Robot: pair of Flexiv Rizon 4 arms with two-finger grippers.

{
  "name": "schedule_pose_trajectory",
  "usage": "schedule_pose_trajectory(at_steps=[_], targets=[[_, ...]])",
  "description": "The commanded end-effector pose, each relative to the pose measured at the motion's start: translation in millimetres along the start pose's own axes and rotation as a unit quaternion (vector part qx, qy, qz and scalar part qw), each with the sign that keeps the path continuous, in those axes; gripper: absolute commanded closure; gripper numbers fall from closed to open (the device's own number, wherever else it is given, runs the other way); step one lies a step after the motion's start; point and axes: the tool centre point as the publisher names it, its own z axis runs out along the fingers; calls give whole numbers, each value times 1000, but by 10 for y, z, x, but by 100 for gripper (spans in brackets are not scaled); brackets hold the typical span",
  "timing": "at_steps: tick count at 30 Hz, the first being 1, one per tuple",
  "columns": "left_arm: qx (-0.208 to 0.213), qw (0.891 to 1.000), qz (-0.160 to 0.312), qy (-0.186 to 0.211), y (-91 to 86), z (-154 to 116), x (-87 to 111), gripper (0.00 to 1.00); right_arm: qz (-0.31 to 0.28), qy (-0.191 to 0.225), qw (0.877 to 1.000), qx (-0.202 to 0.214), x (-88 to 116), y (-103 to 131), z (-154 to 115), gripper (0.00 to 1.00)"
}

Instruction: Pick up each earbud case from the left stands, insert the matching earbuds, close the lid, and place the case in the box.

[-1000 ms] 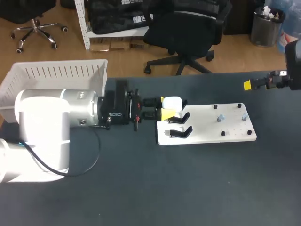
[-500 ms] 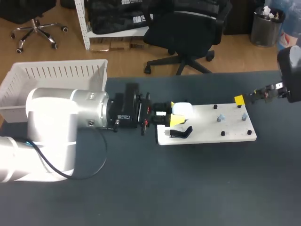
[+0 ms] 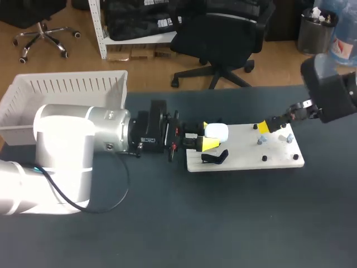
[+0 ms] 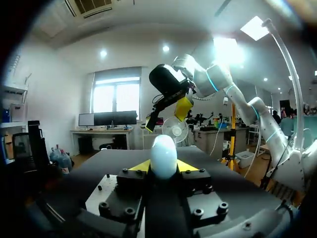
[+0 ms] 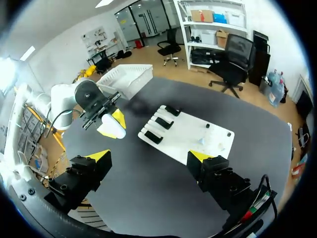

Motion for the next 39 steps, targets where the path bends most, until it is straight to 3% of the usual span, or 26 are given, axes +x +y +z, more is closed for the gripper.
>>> schedule_pose_trajectory(at_steps=[1, 23, 39], targets=[[-8, 1000, 8, -7, -34, -3, 6, 100, 10, 11, 1000, 13, -35, 83, 142, 0], [-2, 1000, 5, -19, -7, 33, 23, 100, -4, 34, 999, -8, 70, 524, 419, 0], [-2, 1000, 5, -19, -7, 33, 23, 100, 2, 32, 999, -15, -42, 547, 667, 0]])
